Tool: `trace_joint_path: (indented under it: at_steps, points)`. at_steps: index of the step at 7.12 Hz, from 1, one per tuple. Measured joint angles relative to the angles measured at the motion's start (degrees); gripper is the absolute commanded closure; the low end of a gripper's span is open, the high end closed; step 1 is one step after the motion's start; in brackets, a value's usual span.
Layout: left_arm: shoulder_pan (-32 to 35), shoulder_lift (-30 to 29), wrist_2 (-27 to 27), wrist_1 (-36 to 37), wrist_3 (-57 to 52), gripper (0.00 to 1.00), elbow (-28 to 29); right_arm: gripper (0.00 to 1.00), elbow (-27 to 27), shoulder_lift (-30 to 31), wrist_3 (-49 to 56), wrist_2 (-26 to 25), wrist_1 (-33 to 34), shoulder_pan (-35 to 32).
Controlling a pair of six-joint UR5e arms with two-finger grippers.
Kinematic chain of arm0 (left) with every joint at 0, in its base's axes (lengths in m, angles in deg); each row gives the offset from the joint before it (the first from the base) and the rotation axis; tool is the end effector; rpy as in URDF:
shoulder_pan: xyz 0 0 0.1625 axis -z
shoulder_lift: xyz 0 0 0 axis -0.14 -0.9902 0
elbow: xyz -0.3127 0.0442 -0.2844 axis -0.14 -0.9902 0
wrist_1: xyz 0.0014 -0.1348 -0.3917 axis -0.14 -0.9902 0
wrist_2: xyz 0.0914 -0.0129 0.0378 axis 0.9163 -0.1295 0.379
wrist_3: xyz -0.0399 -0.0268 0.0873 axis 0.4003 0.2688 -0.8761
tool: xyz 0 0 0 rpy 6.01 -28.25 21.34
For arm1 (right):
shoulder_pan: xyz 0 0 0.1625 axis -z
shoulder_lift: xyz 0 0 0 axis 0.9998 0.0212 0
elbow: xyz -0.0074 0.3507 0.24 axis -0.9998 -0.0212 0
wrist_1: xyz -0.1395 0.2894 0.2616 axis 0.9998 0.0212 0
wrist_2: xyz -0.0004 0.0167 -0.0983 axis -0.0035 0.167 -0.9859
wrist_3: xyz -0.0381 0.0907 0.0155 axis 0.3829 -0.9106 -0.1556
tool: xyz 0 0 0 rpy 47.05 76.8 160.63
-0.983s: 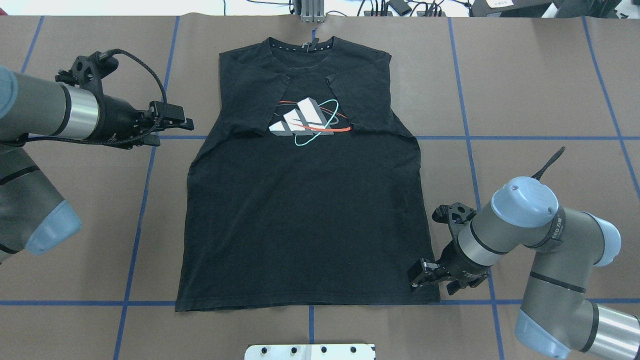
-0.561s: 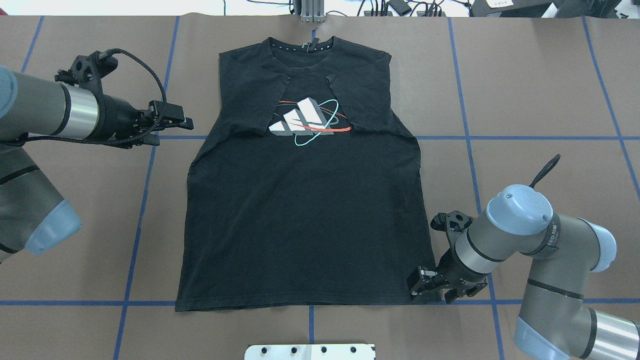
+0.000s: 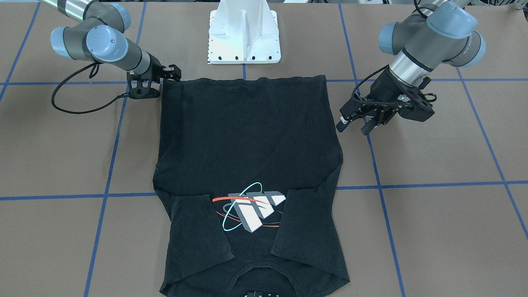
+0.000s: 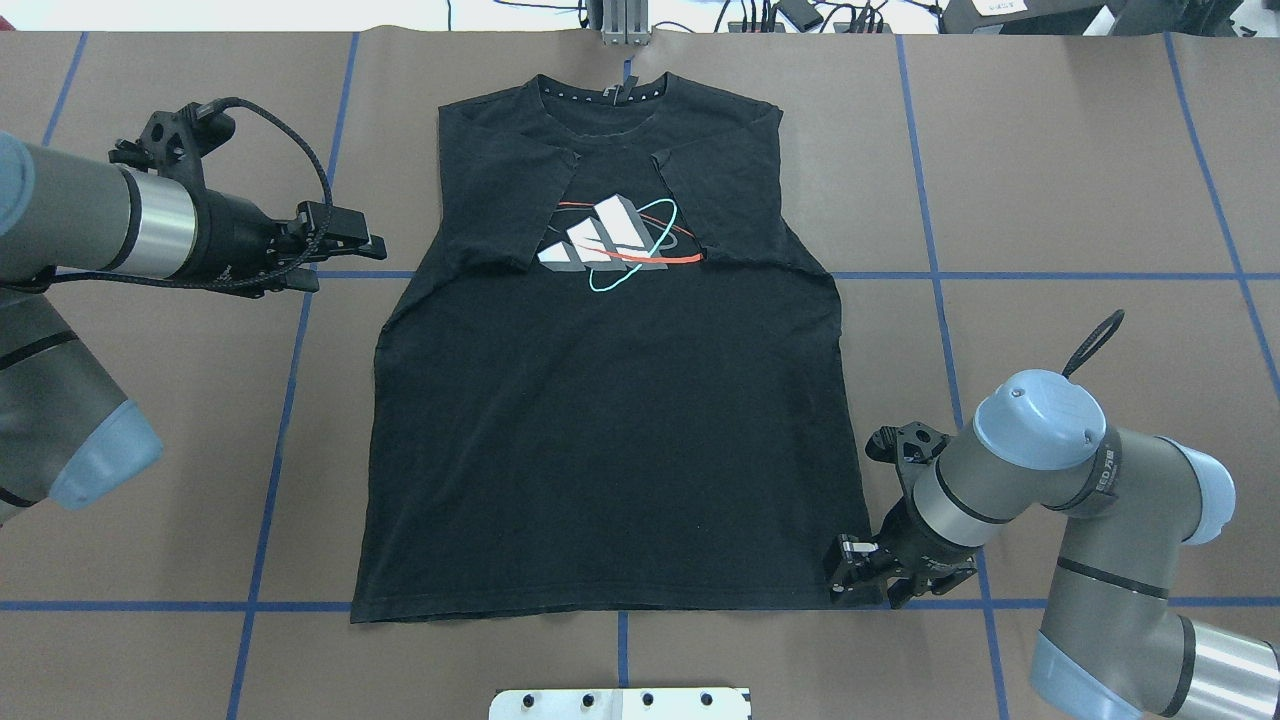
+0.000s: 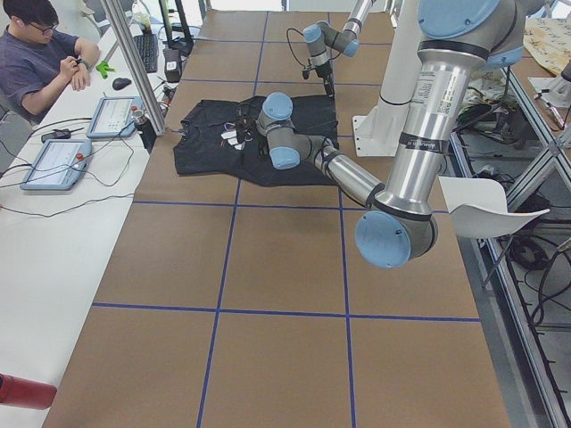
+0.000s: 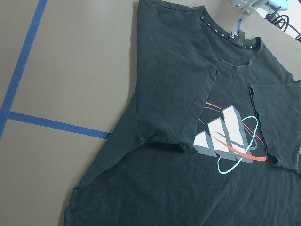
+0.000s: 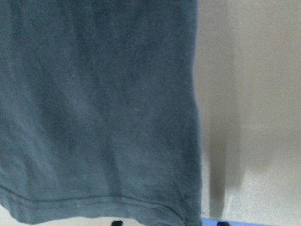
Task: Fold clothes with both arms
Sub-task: 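Grasp the bottom hem corner with the right gripper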
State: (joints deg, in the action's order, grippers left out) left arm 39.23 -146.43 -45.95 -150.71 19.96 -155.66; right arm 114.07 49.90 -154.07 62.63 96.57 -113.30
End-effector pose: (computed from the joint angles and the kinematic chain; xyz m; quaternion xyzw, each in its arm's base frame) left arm 0.3191 -0.4749 0.3187 0.0865 0.5867 -0.1446 0.7921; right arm -0.4519 -0.2804 0.4123 -0.1843 -0.4633 -0.0545 0.8651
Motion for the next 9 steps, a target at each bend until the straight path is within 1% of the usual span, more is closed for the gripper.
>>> trace_joint_path:
  at_steps: [3,5,6,8,9]
  points:
    - [0.0,0.0,0.0,0.0,0.0,0.01,0.0,0.39,0.0,0.5,-0.1,0.0,0.1,-0.1]
    - [0.0,0.0,0.0,0.0,0.0,0.01,0.0,0.55,-0.1,1.0,-0.1,-0.2,0.1,-0.1]
    - [0.0,0.0,0.0,0.0,0.0,0.01,0.0,0.65,-0.2,1.0,-0.2,-0.2,0.1,-0.1]
    - [0.0,0.1,0.1,0.0,0.0,0.01,0.0,0.97,-0.2,0.8,-1.2,-0.2,0.1,0.1]
    - [0.0,0.1,0.2,0.0,0.0,0.01,0.0,1.0,-0.2,0.8,-1.4,-0.2,0.1,0.1]
